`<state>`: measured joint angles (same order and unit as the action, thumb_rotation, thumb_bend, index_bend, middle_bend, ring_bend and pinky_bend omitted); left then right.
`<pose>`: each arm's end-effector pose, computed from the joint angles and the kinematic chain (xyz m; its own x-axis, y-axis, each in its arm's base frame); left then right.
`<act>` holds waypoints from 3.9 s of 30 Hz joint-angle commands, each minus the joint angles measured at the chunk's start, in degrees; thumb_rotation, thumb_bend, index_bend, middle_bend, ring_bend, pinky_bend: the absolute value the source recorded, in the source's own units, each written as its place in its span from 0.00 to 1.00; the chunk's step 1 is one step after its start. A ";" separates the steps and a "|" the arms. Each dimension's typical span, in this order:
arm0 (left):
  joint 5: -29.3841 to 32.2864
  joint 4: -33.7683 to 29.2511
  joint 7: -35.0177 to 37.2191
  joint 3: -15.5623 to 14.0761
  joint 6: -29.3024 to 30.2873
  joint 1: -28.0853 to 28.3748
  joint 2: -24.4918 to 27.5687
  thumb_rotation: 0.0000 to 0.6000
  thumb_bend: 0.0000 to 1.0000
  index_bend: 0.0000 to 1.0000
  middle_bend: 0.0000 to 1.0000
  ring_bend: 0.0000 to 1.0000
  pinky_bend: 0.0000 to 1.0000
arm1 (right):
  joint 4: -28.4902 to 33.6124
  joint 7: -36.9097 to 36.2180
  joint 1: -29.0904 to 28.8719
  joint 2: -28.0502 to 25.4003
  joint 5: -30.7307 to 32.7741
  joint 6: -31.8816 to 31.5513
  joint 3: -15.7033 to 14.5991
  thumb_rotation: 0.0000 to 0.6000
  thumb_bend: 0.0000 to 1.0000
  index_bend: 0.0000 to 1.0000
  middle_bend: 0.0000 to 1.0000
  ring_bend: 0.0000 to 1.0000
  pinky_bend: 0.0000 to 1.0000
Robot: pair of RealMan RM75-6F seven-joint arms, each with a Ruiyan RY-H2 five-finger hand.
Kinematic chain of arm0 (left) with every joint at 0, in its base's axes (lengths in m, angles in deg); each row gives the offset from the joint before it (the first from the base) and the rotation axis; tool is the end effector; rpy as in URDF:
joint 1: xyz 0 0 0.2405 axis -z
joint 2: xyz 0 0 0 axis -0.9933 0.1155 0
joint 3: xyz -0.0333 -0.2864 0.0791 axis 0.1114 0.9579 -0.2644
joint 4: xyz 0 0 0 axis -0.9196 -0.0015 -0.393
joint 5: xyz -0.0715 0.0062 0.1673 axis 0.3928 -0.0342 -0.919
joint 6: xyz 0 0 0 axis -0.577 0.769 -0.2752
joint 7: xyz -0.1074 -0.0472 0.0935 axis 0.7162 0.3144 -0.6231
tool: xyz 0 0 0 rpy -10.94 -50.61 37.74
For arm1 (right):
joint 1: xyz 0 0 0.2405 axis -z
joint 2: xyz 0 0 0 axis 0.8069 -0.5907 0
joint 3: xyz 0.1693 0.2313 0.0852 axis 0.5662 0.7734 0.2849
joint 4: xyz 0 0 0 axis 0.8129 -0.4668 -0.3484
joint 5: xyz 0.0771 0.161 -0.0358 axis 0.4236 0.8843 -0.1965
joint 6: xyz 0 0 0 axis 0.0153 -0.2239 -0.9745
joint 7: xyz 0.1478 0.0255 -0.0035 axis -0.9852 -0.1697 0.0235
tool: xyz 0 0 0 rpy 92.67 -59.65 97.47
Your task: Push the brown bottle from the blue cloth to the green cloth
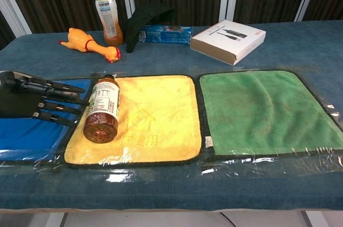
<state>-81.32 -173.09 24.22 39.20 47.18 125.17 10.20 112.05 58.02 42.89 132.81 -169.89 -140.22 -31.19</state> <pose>-0.2234 0.3402 0.0826 -0.7315 0.4982 0.4654 0.6750 0.6253 0.3916 -0.3284 -0.1719 0.1944 0.4616 -0.2362 0.8551 -0.8464 -0.4058 0.3448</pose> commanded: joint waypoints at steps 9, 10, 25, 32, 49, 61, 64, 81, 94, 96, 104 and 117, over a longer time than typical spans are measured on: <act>1.54 2.23 0.69 -0.65 0.37 3.20 -2.37 1.00 0.22 0.00 0.12 0.08 0.34 | -0.44 -0.95 -0.11 -0.15 0.26 0.13 0.09 1.00 0.21 0.00 0.00 0.00 0.02; 1.61 2.27 0.80 -0.51 0.22 3.48 -2.51 1.00 0.22 0.00 0.12 0.08 0.34 | -0.45 -1.00 -0.10 -0.17 0.34 0.18 0.11 1.00 0.21 0.00 0.00 0.00 0.02; 3.85 3.01 1.89 -1.29 -0.65 7.79 -4.53 1.00 0.22 0.00 0.12 0.08 0.34 | -0.21 -0.65 -0.20 -0.13 0.54 0.60 0.27 1.00 0.21 0.00 0.00 0.00 0.02; 6.27 3.43 1.59 -2.74 1.77 11.60 -7.35 1.00 0.22 0.00 0.12 0.07 0.34 | -0.33 -0.83 -0.14 -0.14 0.93 0.77 0.34 1.00 0.21 0.00 0.00 0.00 0.02; 11.37 8.54 1.48 -3.16 2.42 17.48 -12.11 1.00 0.22 0.00 0.12 0.07 0.34 | -0.54 -2.08 -0.21 -0.44 1.38 0.94 0.44 1.00 0.21 0.00 0.00 0.00 0.02; 13.50 11.23 1.69 -3.43 -0.36 20.96 -13.99 1.00 0.22 0.00 0.11 0.07 0.34 | -1.33 -3.74 -0.21 -0.72 2.54 1.17 0.83 1.00 0.21 0.00 0.00 0.00 0.02; 13.66 13.49 2.21 -2.57 -1.36 21.67 -15.47 1.00 0.22 0.00 0.11 0.07 0.33 | -1.20 -4.75 -0.19 -1.07 2.44 0.82 0.79 1.00 0.21 0.00 0.00 0.00 0.02; 10.55 21.68 4.98 3.70 -10.20 21.23 -20.91 1.00 0.21 0.00 0.09 0.06 0.33 | -1.78 -7.49 -0.14 -1.83 3.03 0.42 1.03 1.00 0.21 0.00 0.00 0.00 0.02; 8.83 27.81 7.73 4.68 -12.39 24.74 -26.21 1.00 0.21 0.00 0.09 0.06 0.33 | -2.18 -8.93 -1.06 -2.10 3.60 2.35 1.15 1.00 0.21 0.00 0.00 0.00 0.02; 8.84 28.24 8.24 4.55 -12.25 25.41 -26.72 1.00 0.21 0.00 0.09 0.06 0.33 | -2.25 -9.23 -1.04 -2.15 3.80 2.27 1.24 1.00 0.21 0.00 0.00 0.00 0.02; 8.96 30.31 9.97 3.69 -12.38 27.61 -29.29 1.00 0.21 0.00 0.09 0.06 0.33 | -2.46 -10.00 -0.91 -2.37 3.53 1.58 1.28 1.00 0.21 0.00 0.00 0.00 0.02; 9.20 31.10 11.60 3.57 -11.16 31.96 -32.55 1.00 0.21 0.00 0.09 0.06 0.32 | -2.69 -10.95 -1.03 -2.55 3.46 1.56 1.27 1.00 0.21 0.00 0.00 0.00 0.02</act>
<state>-72.14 -141.94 35.77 42.74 36.03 157.07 -22.31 109.36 47.06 41.86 130.27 -166.43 -138.66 -29.91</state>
